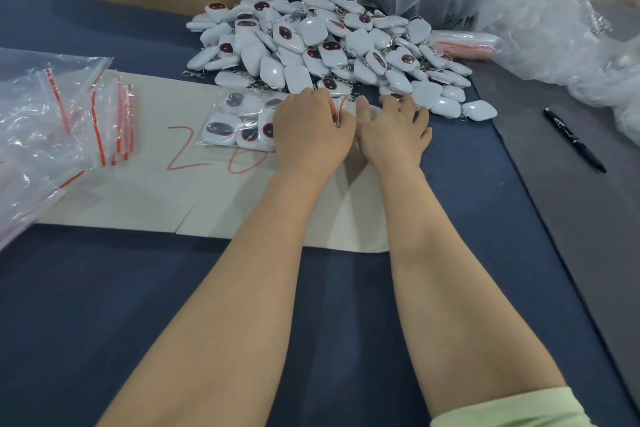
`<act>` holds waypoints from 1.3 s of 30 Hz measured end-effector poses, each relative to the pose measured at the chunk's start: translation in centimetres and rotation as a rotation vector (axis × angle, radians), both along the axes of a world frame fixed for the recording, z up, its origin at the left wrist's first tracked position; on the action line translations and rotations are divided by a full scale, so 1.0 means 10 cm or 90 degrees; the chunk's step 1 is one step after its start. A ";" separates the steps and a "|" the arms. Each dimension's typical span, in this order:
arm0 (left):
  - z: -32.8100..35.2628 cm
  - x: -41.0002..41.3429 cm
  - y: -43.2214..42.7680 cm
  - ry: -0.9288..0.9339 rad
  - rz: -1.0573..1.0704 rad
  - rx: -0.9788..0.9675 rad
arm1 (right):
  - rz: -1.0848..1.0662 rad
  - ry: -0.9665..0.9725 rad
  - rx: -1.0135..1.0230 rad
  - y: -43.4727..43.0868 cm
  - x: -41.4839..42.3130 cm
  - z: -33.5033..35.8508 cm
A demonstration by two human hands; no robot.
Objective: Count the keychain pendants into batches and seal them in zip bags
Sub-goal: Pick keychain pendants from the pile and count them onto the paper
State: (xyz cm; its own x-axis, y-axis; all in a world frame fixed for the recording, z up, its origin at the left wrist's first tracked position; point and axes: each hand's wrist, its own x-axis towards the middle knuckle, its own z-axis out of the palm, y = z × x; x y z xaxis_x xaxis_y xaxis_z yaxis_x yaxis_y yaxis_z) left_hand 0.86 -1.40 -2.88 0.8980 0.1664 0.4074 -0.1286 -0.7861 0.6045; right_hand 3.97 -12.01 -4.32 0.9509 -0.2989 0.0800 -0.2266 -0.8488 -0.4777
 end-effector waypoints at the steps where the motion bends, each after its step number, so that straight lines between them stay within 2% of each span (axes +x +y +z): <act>1: 0.00 0.00 0.00 0.001 0.000 -0.001 | 0.005 0.017 -0.005 0.00 0.00 0.00; 7: 0.00 0.00 0.00 0.001 -0.003 0.000 | 0.003 0.077 -0.036 0.02 0.01 0.03; 10: 0.00 0.00 0.00 0.000 -0.004 -0.001 | -0.014 0.027 -0.013 0.03 -0.01 0.03; 14: 0.00 0.00 0.00 0.002 -0.005 0.001 | -0.054 -0.099 0.082 0.02 -0.04 0.05; 18: 0.00 0.00 0.00 -0.001 -0.002 0.012 | -0.042 -0.284 0.292 0.03 -0.07 0.12; 20: 0.00 0.00 0.00 -0.001 -0.003 0.016 | -0.023 -0.321 0.400 0.04 -0.08 0.16; 27: 0.00 0.00 0.00 -0.002 -0.002 0.016 | -0.026 -0.277 0.688 0.03 -0.08 0.20; 32: -0.01 0.01 0.00 0.000 -0.002 0.020 | 0.034 -0.237 1.084 0.01 -0.04 0.24; 34: -0.01 0.01 -0.01 -0.006 0.000 0.022 | 0.043 -0.200 1.125 0.04 -0.04 0.23; 39: -0.01 0.02 0.00 -0.007 0.003 0.027 | 0.003 -0.161 1.075 0.09 -0.03 0.20</act>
